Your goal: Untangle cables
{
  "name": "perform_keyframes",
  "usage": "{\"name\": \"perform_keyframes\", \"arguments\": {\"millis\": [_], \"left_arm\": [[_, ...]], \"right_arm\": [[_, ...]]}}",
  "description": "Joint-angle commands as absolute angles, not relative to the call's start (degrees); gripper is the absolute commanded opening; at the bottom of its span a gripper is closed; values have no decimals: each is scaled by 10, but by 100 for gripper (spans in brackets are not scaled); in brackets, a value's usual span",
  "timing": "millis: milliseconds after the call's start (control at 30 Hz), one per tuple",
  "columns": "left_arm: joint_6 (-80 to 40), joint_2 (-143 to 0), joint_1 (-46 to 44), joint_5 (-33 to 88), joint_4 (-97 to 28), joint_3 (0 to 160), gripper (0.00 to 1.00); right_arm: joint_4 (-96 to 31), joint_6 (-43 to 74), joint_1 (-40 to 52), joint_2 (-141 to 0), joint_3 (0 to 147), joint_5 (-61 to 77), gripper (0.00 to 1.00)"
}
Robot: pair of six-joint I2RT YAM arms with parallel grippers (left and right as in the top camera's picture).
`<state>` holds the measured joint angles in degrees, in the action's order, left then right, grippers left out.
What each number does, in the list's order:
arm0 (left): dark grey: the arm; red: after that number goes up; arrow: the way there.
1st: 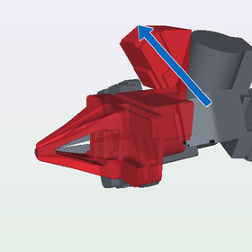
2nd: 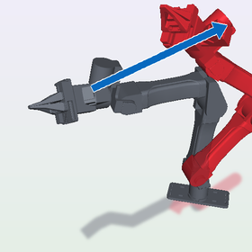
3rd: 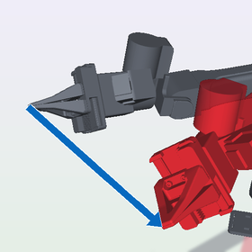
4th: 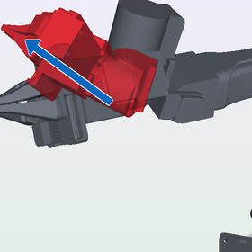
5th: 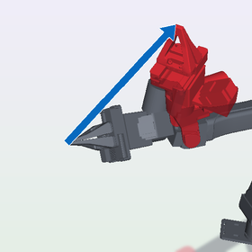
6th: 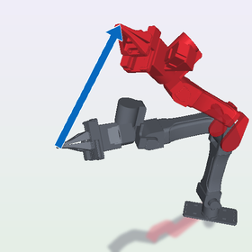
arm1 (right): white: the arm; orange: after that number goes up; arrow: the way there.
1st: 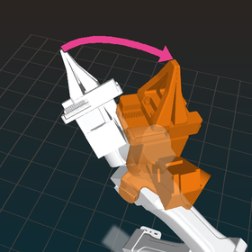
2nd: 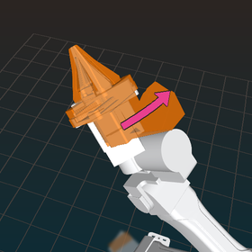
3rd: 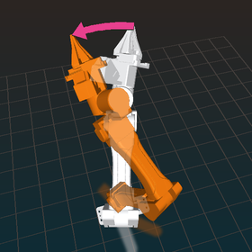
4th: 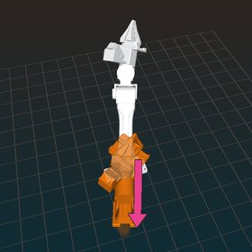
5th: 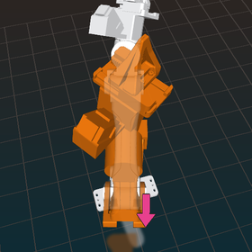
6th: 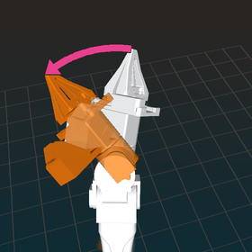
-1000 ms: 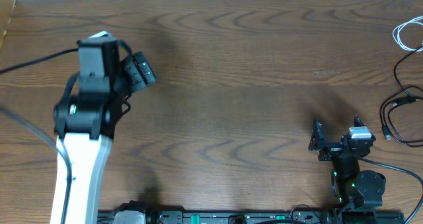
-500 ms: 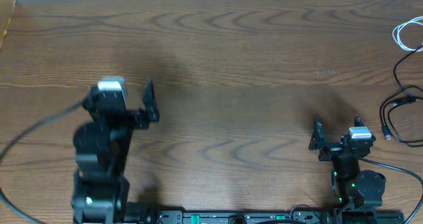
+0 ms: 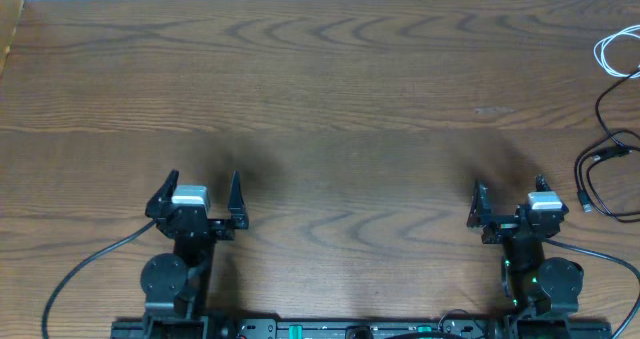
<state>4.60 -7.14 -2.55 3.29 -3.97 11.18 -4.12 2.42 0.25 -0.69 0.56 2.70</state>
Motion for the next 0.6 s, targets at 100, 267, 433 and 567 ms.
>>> {"name": "perform_keyframes", "arguments": {"millis": [100, 267, 433, 567], "left_arm": [[65, -15, -23, 2, -22, 48, 98], [64, -1, -23, 2, -20, 8, 98], [64, -1, -23, -2, -42, 2, 98], [64, -1, -23, -2, -42, 2, 98]], "right_arm": [[-43, 32, 8, -3, 3, 21, 99], [-43, 32, 8, -3, 3, 21, 99], [-43, 32, 8, -3, 3, 21, 99], [-43, 32, 8, -3, 3, 21, 99]]}}
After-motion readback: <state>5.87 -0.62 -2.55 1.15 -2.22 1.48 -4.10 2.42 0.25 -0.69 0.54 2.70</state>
